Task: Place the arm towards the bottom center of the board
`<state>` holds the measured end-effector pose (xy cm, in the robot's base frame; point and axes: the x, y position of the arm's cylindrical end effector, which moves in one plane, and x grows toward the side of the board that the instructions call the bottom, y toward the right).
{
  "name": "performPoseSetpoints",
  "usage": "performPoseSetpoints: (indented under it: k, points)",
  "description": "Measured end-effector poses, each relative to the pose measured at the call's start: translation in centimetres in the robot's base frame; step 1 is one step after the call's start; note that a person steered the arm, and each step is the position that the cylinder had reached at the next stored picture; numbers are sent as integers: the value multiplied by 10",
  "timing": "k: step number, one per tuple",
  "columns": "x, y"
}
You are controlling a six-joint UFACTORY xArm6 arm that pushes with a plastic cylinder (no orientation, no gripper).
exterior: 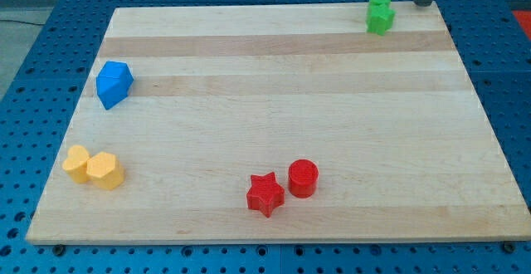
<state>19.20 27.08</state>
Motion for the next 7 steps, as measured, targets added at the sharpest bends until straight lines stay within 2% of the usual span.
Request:
performPoseSetpoints:
  k: [2, 3, 5, 6, 7]
  points:
    - [5, -16]
    - [37, 13]
    - [286, 28]
    - [408, -19]
    - [427, -81]
